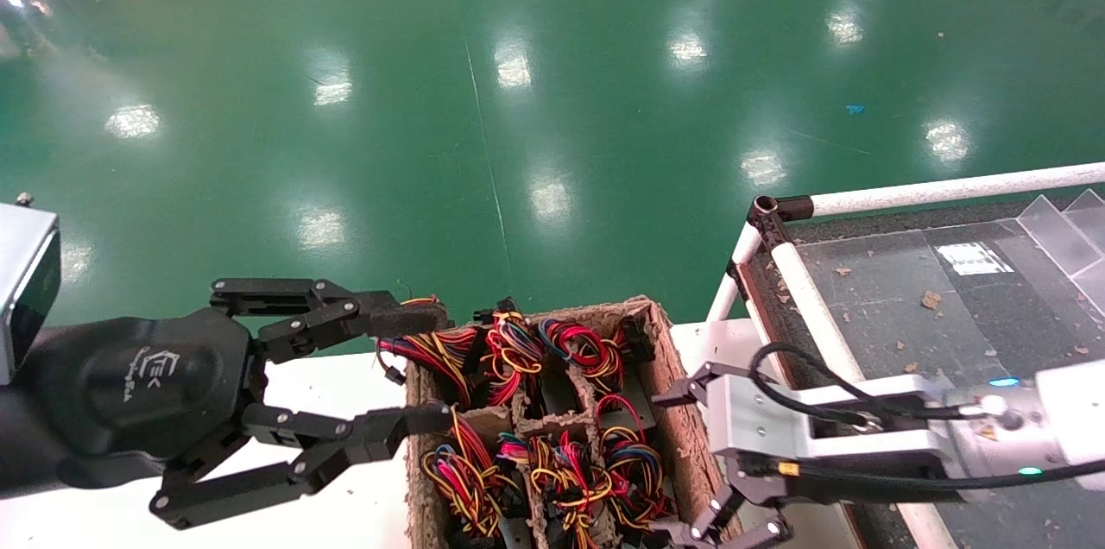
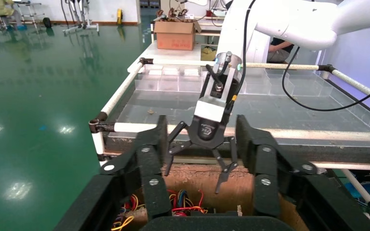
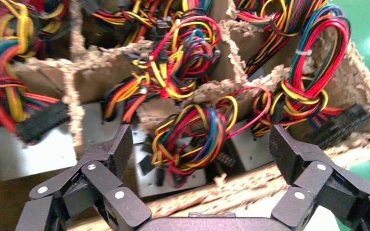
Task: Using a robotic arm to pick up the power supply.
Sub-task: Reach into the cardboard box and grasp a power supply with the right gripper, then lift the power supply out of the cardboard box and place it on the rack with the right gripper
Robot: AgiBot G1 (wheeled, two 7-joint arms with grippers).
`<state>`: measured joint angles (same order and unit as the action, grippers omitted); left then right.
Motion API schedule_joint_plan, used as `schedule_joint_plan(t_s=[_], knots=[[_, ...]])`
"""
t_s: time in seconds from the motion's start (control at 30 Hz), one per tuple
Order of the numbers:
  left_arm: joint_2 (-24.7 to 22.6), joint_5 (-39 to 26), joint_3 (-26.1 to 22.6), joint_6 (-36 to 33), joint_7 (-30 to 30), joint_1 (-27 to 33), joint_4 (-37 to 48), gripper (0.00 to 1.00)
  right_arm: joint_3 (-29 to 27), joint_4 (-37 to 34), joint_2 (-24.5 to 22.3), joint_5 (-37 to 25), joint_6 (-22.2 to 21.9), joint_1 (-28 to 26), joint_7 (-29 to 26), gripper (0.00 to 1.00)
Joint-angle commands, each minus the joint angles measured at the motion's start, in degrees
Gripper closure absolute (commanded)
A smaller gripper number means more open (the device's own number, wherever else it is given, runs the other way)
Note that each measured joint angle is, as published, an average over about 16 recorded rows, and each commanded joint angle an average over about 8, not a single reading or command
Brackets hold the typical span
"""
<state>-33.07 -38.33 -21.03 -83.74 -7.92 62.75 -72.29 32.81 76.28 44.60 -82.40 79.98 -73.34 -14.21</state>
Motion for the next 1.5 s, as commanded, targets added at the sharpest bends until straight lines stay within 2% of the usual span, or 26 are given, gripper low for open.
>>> schedule_joint_plan(t_s=[0.03, 0.7, 1.2, 1.5], knots=[[0.0, 0.0, 0.0, 0.0, 0.0, 0.0, 0.0, 0.0, 0.47, 0.18, 0.85, -1.52, -0.87, -0.16, 0.54, 1.0], [0.0, 0.01, -0.01, 0.0, 0.01, 0.0, 0.0, 0.0, 3.21, 0.48, 4.88, -8.76, -4.55, -0.23, 0.73, 1.0], [0.01, 0.01, -0.02, 0.01, 0.01, 0.0, 0.0, 0.0, 3.28, 1.01, 5.05, -9.84, -6.04, 0.49, 2.24, 1.0], [0.01, 0.02, -0.02, 0.01, 0.01, 0.01, 0.0, 0.0, 1.94, 1.34, 4.19, -8.25, -7.08, 0.75, 3.64, 1.0]])
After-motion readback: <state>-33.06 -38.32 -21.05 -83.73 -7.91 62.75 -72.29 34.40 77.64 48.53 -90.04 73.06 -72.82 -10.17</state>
